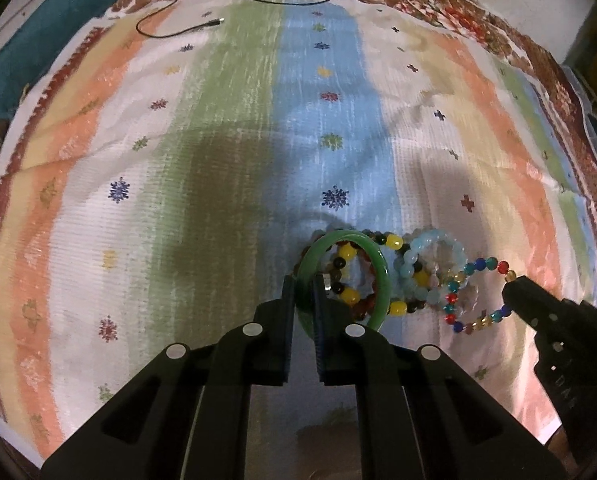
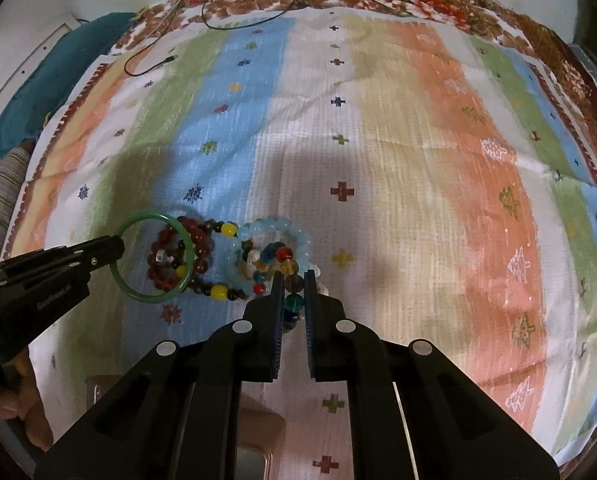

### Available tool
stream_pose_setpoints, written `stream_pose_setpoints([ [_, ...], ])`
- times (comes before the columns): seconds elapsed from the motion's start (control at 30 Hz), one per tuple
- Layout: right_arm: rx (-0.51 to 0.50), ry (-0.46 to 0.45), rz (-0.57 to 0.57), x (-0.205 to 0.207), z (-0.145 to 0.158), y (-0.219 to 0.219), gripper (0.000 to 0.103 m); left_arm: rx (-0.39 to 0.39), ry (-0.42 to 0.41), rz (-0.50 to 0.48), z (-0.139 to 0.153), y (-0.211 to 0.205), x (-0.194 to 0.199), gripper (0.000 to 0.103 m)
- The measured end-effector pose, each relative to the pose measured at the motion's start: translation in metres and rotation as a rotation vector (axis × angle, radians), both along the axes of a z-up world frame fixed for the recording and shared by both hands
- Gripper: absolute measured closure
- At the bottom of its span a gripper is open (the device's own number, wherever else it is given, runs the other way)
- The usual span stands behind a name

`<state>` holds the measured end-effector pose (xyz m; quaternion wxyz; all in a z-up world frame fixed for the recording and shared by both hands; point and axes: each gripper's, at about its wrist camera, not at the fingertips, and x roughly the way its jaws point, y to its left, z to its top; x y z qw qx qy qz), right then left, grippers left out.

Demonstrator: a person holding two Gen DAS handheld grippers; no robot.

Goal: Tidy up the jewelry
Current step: 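Lift green bangle with left gripper while right gripper lifts multicolour bracelet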

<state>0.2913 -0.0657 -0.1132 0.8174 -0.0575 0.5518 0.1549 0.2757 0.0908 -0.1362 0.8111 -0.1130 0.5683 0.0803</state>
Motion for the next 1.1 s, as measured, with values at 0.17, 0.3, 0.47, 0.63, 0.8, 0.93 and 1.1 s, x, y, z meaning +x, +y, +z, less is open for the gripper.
stream_pose_setpoints([
  [0.17, -0.013, -0.025, 0.008, -0.008, 0.009, -0.002, 0.093, 0.022, -0.015, 0.006, 0.009, 0.001, -0.009, 0.095],
  [0.3, -0.019, -0.039, 0.010, -0.014, 0.014, -0.005, 0.093, 0.019, -0.029, 0.019, 0.018, 0.002, -0.017, 0.095],
  [0.47, -0.012, -0.044, 0.008, -0.023, 0.021, -0.009, 0.093, 0.095, -0.053, 0.003, 0.028, -0.005, -0.028, 0.095],
  [0.63, -0.017, -0.074, 0.013, -0.032, 0.032, -0.011, 0.093, 0.109, -0.075, -0.019, 0.041, -0.012, -0.040, 0.094],
  [0.8, 0.003, -0.102, 0.033, -0.045, 0.047, -0.012, 0.093, 0.121, -0.116, -0.037, 0.056, -0.021, -0.053, 0.094],
  [0.93, 0.012, -0.133, 0.050, -0.057, 0.059, -0.011, 0.093, 0.112, -0.146, -0.050, 0.068, -0.029, -0.065, 0.094],
  [1.1, 0.026, -0.170, 0.076, -0.073, 0.072, -0.011, 0.093, 0.100, -0.176, -0.063, 0.080, -0.038, -0.082, 0.094],
])
